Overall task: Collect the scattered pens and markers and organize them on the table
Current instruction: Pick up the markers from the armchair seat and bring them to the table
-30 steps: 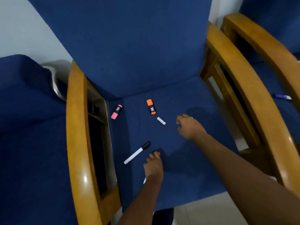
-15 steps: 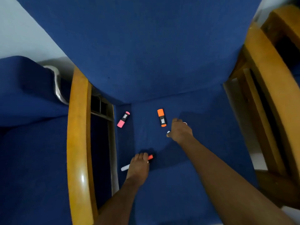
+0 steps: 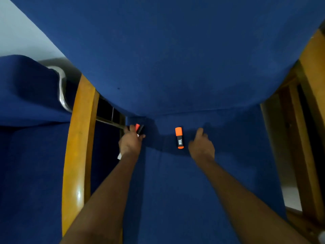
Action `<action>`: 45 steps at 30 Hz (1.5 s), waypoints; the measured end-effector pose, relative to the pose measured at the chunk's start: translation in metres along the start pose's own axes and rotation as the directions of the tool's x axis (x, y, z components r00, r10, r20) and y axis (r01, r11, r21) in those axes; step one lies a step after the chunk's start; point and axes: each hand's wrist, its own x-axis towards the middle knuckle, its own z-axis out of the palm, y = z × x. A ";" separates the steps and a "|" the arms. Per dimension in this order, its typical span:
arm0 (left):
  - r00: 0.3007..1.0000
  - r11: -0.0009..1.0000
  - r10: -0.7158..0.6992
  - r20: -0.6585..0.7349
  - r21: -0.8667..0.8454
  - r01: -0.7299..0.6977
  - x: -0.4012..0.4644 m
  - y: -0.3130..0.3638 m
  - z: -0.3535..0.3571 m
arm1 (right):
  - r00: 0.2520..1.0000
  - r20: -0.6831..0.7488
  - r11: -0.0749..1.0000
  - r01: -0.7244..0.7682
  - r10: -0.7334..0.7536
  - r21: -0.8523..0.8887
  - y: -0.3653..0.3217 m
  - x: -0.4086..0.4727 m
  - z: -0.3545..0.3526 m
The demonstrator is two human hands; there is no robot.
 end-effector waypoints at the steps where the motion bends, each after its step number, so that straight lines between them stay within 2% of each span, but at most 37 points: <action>1: 0.999 1.000 -0.017 0.031 0.000 0.017 0.004 -0.002 0.001 | 0.999 -0.038 0.998 0.027 -0.025 0.058 -0.004 0.004 -0.005; 3: 0.998 0.999 -0.021 0.061 0.030 0.020 0.007 -0.005 0.007 | 0.993 -0.047 0.990 0.109 -0.105 0.090 -0.015 0.015 -0.009; 5: 0.998 0.997 0.007 0.060 0.074 -0.011 0.004 -0.005 0.016 | 0.984 0.014 0.979 0.174 -0.176 0.102 -0.029 0.021 -0.002; 7: 0.998 0.999 -0.001 0.062 0.035 -0.001 -0.004 0.000 0.027 | 0.969 0.095 0.973 0.220 -0.226 0.067 -0.040 0.021 0.011; 9: 0.997 0.998 -0.044 0.060 -0.048 0.047 -0.014 0.007 0.038 | 0.963 0.136 0.966 0.245 -0.232 -0.086 -0.046 0.018 0.023; 11: 0.995 0.982 -0.094 0.043 -0.160 0.100 -0.025 0.014 0.048 | 0.962 0.115 0.935 0.268 -0.247 -0.233 -0.046 0.014 0.032; 13: 0.988 0.939 -0.153 0.028 -0.309 0.154 -0.037 0.021 0.055 | 0.961 0.094 0.917 0.277 -0.261 -0.285 -0.041 0.009 0.038; 14: 0.982 0.900 -0.185 0.044 -0.394 0.188 -0.042 0.024 0.058 | 0.964 0.093 0.930 0.267 -0.251 -0.252 -0.037 0.007 0.040; 15: 0.972 0.844 -0.222 0.071 -0.486 0.228 -0.046 0.028 0.060 | 0.968 0.103 0.953 0.245 -0.230 -0.179 -0.034 0.006 0.041; 17: 0.930 0.671 -0.326 0.172 -0.651 0.355 -0.051 0.035 0.060 | 0.968 0.153 0.979 0.205 -0.201 -0.011 -0.027 0.001 0.036; 19: 0.875 0.386 -0.369 0.314 -0.805 0.451 -0.053 0.043 0.056 | 0.956 0.210 0.977 0.189 -0.206 0.099 -0.025 -0.004 0.025; 21: 0.870 0.075 -0.260 0.419 -0.889 0.451 -0.060 0.051 0.046 | 0.943 0.256 0.970 0.171 -0.213 0.174 -0.027 -0.014 0.008; 22: 0.876 -0.003 -0.191 0.444 -0.892 0.452 -0.066 0.056 0.036 | 0.939 0.277 0.961 0.136 -0.202 0.241 -0.030 -0.020 -0.001; 23: 0.880 -0.029 -0.124 0.460 -0.888 0.460 -0.073 0.063 0.025 | 0.938 0.294 0.944 0.088 -0.186 0.319 -0.035 -0.026 -0.012; 26: 0.894 -0.086 0.016 0.448 -0.890 0.448 -0.089 0.079 -0.007 | 0.951 0.283 0.856 -0.039 -0.127 0.516 -0.049 -0.040 -0.046; 28: 0.907 -0.126 0.074 0.415 -0.898 0.421 -0.098 0.091 -0.035 | 0.954 0.281 0.746 -0.112 -0.104 0.657 -0.056 -0.056 -0.081; 31: 0.922 -0.081 0.114 0.370 -0.921 0.380 -0.117 0.108 -0.071 | 0.961 0.261 0.642 -0.143 -0.092 0.753 -0.062 -0.085 -0.130; 34: 0.921 -0.014 0.177 0.347 -0.935 0.355 -0.146 0.129 -0.111 | 0.967 0.244 0.624 -0.149 -0.070 0.767 -0.060 -0.120 -0.180; 38: 0.919 0.070 0.250 0.305 -0.952 0.297 -0.181 0.166 -0.153 | 0.990 0.130 0.656 -0.069 -0.046 0.752 -0.057 -0.152 -0.243; 41: 0.921 0.052 0.284 0.266 -0.964 0.263 -0.201 0.195 -0.168 | 0.998 0.028 0.614 0.018 -0.064 0.789 -0.055 -0.166 -0.280; 45: 0.900 0.080 0.350 0.260 -0.966 0.247 -0.237 0.252 -0.172 | 0.992 -0.111 0.554 0.127 -0.063 0.823 -0.016 -0.183 -0.327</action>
